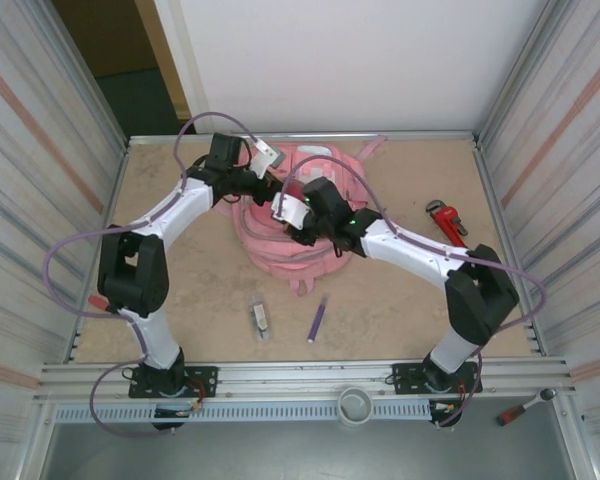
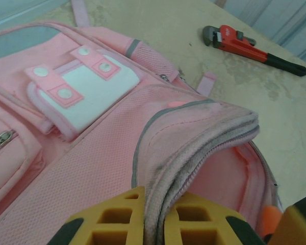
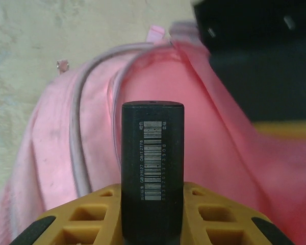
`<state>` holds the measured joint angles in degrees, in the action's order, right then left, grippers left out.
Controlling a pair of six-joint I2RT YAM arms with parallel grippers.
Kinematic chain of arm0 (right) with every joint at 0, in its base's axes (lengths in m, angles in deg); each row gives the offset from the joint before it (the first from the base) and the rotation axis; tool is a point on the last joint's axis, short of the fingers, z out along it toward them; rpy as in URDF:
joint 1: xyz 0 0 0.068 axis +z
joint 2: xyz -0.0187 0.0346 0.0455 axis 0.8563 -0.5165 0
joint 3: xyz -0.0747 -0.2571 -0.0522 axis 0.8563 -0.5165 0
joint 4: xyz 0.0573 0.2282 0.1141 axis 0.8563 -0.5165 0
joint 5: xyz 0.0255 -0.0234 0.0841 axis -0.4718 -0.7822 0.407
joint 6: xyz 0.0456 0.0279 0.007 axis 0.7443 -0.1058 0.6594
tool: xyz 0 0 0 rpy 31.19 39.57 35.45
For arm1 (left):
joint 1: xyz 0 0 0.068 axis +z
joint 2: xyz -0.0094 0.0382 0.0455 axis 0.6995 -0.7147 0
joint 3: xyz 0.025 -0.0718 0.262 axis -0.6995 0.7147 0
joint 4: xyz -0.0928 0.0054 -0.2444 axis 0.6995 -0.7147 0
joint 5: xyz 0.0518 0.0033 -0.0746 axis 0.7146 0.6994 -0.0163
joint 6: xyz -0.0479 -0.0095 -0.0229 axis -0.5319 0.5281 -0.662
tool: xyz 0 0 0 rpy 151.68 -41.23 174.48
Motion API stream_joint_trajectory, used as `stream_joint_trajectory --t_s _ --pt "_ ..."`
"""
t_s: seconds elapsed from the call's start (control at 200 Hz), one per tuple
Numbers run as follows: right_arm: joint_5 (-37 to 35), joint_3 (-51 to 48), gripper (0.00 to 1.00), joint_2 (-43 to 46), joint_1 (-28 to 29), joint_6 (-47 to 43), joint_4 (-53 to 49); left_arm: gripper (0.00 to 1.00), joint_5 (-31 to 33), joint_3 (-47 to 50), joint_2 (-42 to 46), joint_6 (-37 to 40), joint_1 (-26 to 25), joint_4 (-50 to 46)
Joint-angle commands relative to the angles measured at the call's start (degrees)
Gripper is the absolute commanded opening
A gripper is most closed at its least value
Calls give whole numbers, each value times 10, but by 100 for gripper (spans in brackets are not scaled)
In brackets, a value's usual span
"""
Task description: Pack the student bag
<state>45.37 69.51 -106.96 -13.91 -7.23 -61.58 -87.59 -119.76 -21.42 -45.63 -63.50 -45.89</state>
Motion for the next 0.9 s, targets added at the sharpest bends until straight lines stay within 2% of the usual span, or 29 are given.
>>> stream_joint_trajectory --t_s 0.0,0.261,0.376,0.421,0.521,0.576,0.662,0.777,0.892 --pt "-44 36 18 -35 5 -132 26 0 -72 -46 -2 26 10 -22" --pt "-98 42 19 -91 -6 -222 104 0 -97 -74 -24 38 14 -48" --pt "-115 43 23 -111 -13 -244 127 0 -99 -74 -24 37 14 -49" --pt "-124 42 26 -121 -15 -246 143 0 -101 -74 -23 37 14 -49" --pt "-148 34 42 -125 -18 -238 171 0 -105 -73 -23 30 14 -45" --pt "-157 29 50 -111 -18 -219 161 0 -104 -74 -23 26 14 -43" --pt "-164 8 55 -77 -16 -169 147 0 -100 -71 -22 21 15 -38" --pt "-182 -35 56 -24 -8 -113 140 0 -88 -66 -20 6 16 -25" --pt "-172 -78 55 54 2 29 76 0 -72 -56 -15 -20 18 -6"
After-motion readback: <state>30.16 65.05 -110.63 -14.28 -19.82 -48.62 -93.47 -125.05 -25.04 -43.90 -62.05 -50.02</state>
